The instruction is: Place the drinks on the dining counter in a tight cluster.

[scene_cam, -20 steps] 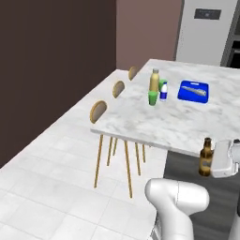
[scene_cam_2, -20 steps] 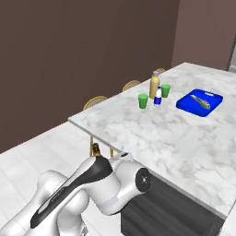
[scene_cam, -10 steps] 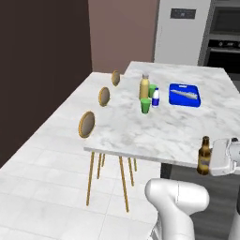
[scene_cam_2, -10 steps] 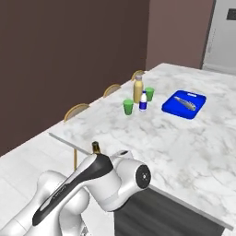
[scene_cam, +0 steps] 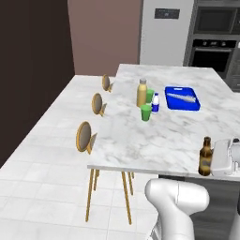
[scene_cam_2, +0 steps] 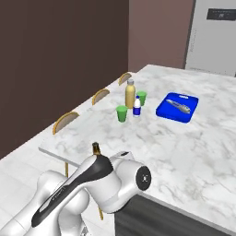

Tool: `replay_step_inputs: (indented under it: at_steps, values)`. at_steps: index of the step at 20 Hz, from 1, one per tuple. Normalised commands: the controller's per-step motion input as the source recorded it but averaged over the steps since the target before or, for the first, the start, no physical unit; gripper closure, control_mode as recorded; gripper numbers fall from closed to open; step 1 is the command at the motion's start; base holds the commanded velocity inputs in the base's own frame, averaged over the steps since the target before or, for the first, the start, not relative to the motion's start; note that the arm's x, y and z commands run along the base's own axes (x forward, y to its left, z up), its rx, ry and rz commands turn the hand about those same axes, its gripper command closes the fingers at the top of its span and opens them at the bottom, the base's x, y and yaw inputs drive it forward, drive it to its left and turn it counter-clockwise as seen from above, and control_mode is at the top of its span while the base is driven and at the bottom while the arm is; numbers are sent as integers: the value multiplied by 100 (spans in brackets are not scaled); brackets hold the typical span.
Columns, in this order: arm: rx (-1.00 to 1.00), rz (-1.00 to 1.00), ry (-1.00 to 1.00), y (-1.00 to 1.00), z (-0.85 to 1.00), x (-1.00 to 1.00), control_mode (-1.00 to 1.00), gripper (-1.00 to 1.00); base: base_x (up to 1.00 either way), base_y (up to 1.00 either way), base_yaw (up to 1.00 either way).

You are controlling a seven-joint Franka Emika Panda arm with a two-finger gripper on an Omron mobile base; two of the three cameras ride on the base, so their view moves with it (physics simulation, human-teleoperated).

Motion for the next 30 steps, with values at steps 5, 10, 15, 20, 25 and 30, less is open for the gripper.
replay_step_inputs:
  at_steps: [5, 10, 15, 20, 25, 30]
  values:
    - [0, 0, 0, 0, 0, 0, 100, 100, 65, 13, -11]
    - [0, 0, 0, 0, 0, 0, 100, 100, 60, 7, -1]
    - [0, 0, 0, 0, 0, 0, 100, 100, 24, 1, 0]
    - [0, 0, 0, 0, 0, 0, 100, 100, 0, 0, 0]
    - [0, 0, 0, 0, 0, 0, 100, 100, 0, 0, 1]
    - [0, 0, -13, 1, 10, 13, -100, 100, 6, 2, 1]
